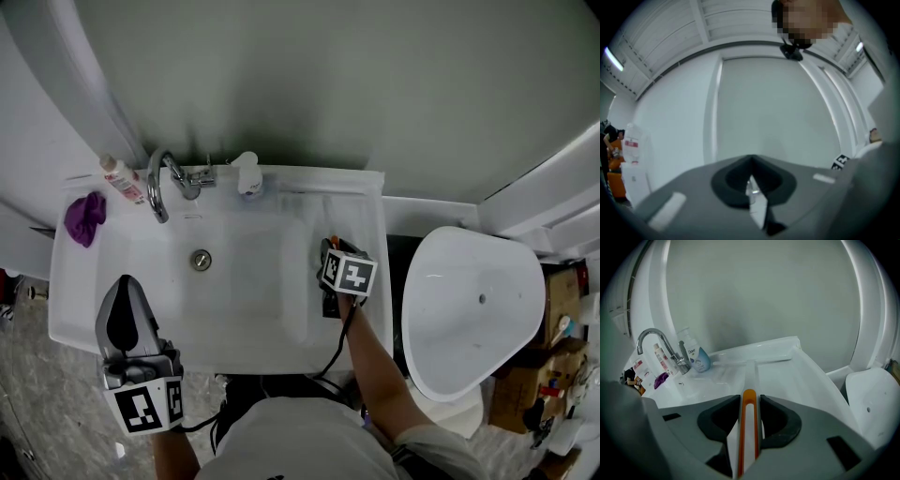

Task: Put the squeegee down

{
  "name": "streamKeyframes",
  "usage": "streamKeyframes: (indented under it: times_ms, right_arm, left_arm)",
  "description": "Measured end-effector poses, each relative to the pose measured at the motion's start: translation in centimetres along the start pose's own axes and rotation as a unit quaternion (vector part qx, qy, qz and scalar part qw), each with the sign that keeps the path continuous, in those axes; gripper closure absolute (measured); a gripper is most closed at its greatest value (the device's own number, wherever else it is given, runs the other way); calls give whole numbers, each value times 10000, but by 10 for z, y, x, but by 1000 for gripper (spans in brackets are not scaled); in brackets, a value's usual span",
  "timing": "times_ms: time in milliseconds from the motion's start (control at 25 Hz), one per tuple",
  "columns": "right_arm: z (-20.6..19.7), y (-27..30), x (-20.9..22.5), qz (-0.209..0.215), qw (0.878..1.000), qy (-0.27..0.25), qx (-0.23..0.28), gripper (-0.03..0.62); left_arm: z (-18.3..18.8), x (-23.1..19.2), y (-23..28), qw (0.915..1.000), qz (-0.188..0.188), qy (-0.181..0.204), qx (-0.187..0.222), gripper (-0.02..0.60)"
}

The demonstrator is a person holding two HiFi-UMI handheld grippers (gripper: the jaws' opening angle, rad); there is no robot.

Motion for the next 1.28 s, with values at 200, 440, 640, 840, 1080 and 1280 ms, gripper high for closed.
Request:
streamKeyframes:
  times_ms: [200,440,640,840,1080,1280]
  right_arm:
    - [-1,4,-2,-81,9999,-61,-73,462]
    - [-3,8,-2,-148,9997,-107,-180,462]
    - [-6,12,-1,-135,9996,71,-252,462]
    - [-8,14,-1,-143,9995,107,-245,461]
    - [-9,14,-1,-129,9997,120,-161,459]
    - [-10,9,-3,-102,9999,70,-38,406]
  left_arm:
    - [-1,-1,-2,10000,44,15,-39,577]
    - [0,-2,-6,10000,73,43,-46,577]
    - [1,-4,-9,9999,96,79,-58,577]
    - [2,-6,-15,9998,161,90,-62,577]
    - [2,-8,-20,9997,235,95,-61,577]
    - [3,-11,-23,9997,223,75,-20,577]
Point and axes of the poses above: the fingertips, and each gripper's own axes: y forward along the fingers, x to its right, z out of its top, the point moved 8 cm from there along -y, backward along the fingers, and after that the axes turned 1 degree about y, right-handed, at the moved point
